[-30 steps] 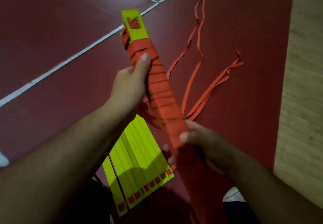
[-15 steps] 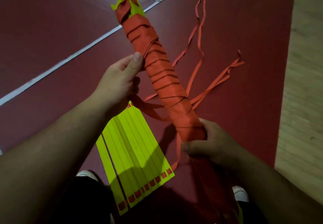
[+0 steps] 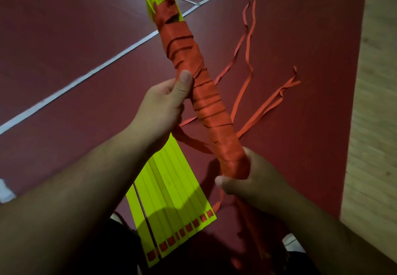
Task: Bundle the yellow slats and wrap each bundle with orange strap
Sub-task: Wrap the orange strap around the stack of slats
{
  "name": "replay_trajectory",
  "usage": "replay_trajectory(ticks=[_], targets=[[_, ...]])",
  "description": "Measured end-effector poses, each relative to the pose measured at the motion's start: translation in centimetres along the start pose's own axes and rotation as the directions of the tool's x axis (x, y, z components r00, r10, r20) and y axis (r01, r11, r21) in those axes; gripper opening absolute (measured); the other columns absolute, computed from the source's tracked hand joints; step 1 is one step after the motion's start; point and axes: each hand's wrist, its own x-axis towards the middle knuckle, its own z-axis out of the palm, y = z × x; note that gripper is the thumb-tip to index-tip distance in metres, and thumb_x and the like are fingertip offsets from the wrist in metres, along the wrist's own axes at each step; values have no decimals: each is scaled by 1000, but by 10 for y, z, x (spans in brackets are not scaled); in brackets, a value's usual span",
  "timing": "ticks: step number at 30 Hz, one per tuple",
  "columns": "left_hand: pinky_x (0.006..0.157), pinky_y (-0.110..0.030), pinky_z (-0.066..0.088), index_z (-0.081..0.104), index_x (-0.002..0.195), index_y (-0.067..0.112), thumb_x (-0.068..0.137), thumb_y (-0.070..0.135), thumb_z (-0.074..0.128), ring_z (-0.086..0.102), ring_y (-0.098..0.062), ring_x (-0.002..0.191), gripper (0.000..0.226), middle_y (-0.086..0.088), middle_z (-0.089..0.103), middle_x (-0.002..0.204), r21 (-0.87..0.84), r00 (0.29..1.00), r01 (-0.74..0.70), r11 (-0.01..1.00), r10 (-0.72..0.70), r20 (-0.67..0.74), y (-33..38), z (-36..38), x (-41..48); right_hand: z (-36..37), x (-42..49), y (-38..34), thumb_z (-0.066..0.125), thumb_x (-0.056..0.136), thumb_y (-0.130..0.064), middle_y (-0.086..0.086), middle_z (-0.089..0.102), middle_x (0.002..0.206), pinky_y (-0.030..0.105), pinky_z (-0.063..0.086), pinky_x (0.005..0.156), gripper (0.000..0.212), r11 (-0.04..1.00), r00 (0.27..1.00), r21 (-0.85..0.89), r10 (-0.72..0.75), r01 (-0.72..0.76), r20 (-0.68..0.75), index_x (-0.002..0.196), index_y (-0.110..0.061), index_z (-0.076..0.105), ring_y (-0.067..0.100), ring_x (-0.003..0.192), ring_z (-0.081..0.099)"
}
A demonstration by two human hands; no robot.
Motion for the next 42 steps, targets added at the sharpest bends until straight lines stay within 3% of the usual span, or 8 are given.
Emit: replay_trajectory(ticks=[2,7,14,20,29,36,39,42], targets=[[47,-29,17,60,97,-1,85,68,50,22,-14,50,70,-12,41,74,30,998,-47,998,46,38,0,-2,1,0,2,1,76,57,-36,-8,64,74,10,41,60,32,995,991,-89,-63,53,-121,85,-28,62,-2,64,55],[51,-24,38,59,84,16,98,36,55,48,-9,53,24,8,59,66,181,995,-96,979,89,46,-2,-14,6,-16,4,4,83,68,-6,-7,60,66,15,41,55,30,998,981,47,-25,35,-193,81,-25,64,0,55,49],[90,-51,50,56,85,12,94,27,56,61,-30,90,18,-18,67,79,-1,975,-114,994,112,192,-1,-14,5,-21,6,7,81,66,-7,-15,63,62,16,43,52,29,996,970,84,7,14,-244,81,-25,65,1,52,51],[81,-37,43,49,85,15,96,24,46,58,-32,90,15,4,65,71,-39,964,-106,994,112,240,-6,-9,3,-17,3,1,82,60,-16,-2,67,69,21,45,56,29,994,990,108,0,15,-138,83,-22,65,6,58,54],[50,-24,31,45,79,17,94,45,41,35,-8,50,32,12,45,57,-70,994,-48,996,55,92,-4,1,0,-14,-3,-2,77,51,-8,32,67,79,35,54,57,41,914,986,401,-8,-61,169,88,6,63,33,61,64],[50,-32,20,55,94,12,74,76,61,30,-15,54,67,-11,39,72,-57,954,-72,996,86,286,-7,-3,-3,-18,-8,-3,73,50,-15,25,65,79,36,55,57,71,768,870,546,31,-335,491,115,8,58,35,63,63],[52,-38,15,59,91,14,87,59,64,29,-18,55,46,-13,40,71,-119,984,-9,993,30,176,-4,6,-5,-18,-4,-6,75,55,-25,24,69,86,37,54,63,67,792,884,514,68,-330,462,117,-2,64,35,71,65],[50,-25,32,60,80,13,97,43,59,42,-7,49,35,4,53,58,-51,1000,-22,998,21,-21,-2,14,-5,-14,-1,-10,79,56,-48,3,75,88,21,54,64,50,933,975,322,99,-160,197,98,-23,71,12,73,68]])
